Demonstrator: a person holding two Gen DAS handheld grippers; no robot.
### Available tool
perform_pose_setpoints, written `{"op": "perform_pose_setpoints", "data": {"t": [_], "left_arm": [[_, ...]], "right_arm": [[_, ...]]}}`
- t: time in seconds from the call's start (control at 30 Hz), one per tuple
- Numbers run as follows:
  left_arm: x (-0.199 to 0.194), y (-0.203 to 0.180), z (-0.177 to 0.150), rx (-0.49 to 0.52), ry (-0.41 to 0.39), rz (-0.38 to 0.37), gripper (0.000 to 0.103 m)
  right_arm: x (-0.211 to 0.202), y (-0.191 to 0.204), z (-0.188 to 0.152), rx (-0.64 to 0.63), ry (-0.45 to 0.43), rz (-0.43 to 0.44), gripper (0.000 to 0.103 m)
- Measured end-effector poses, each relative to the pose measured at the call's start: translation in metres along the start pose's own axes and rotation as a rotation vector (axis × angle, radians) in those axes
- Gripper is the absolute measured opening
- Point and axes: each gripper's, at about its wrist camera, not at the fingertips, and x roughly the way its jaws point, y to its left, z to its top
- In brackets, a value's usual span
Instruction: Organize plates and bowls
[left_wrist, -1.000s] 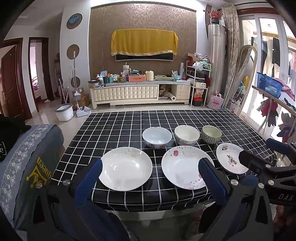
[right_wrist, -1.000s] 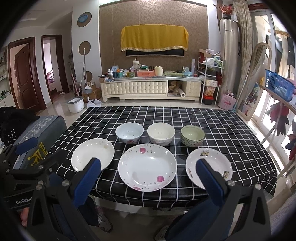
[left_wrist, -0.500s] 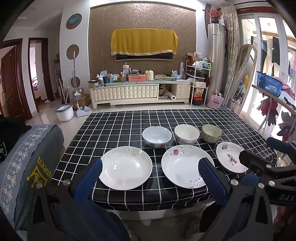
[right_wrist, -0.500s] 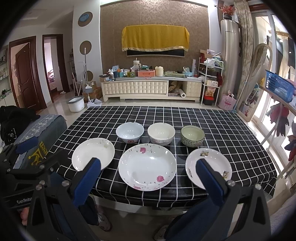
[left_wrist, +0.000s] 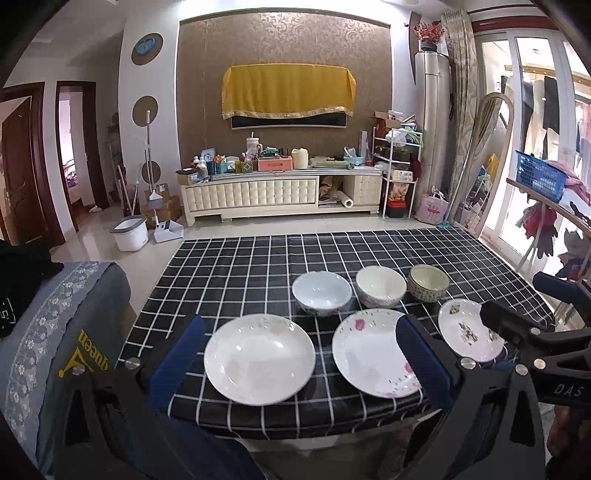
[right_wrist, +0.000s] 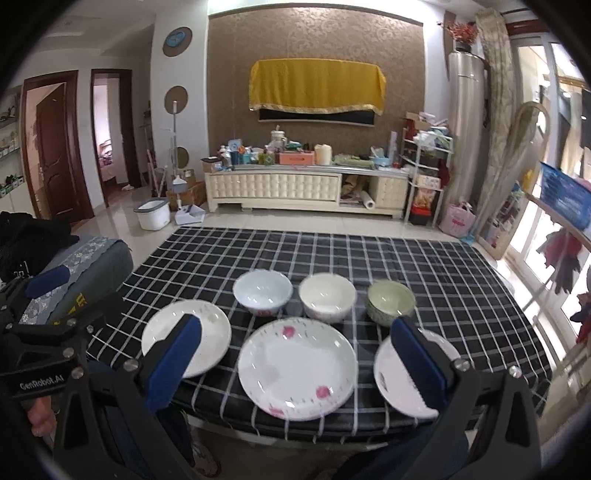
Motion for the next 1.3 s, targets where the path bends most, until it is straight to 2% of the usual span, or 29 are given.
{"op": "perform_pose_setpoints", "data": {"t": [0.2,0.4,0.6,0.7,0.83,0.87,0.97,1.07,1.13,1.2,1.27,1.3], "left_arm": [[0.032,0.032,0.019,-0.035,0.046,0.021,0.103],[0.073,0.065,0.021,-0.084,0.122,0.063,0.103],[0.119,0.107,0.001,-0.186,0.236,0.050,0.103],[0.141,0.122,-0.015,-0.220,0.293,0.049,0.103],[0.167,0.135,-0.035,-0.232,0.357,0.062,0.103],[0.172,0.138,-0.038,-0.236,0.370,0.060,0.101],[0.190,0.144,-0.051,-0.251,0.422,0.045,0.086],[0.206,0.148,-0.064,-0.265,0.475,0.032,0.077],[0.217,0.151,-0.073,-0.270,0.507,0.033,0.076],[0.225,0.153,-0.080,-0.272,0.531,0.040,0.067],[0.232,0.155,-0.086,-0.276,0.547,0.040,0.066],[0.234,0.156,-0.088,-0.281,0.552,0.036,0.061]], "right_arm": [[0.059,0.023,0.020,-0.041,0.091,0.084,0.103],[0.123,0.051,0.017,-0.061,0.205,0.160,0.103],[0.174,0.078,0.003,-0.085,0.318,0.210,0.103],[0.192,0.088,-0.006,-0.110,0.356,0.207,0.103],[0.214,0.097,-0.016,-0.140,0.401,0.207,0.095],[0.221,0.098,-0.021,-0.143,0.420,0.206,0.092],[0.239,0.101,-0.030,-0.143,0.469,0.207,0.083],[0.250,0.104,-0.038,-0.156,0.499,0.199,0.080],[0.257,0.104,-0.043,-0.163,0.519,0.189,0.077],[0.264,0.104,-0.048,-0.164,0.536,0.188,0.074],[0.268,0.104,-0.051,-0.169,0.543,0.189,0.070],[0.269,0.105,-0.052,-0.173,0.545,0.189,0.069]]}}
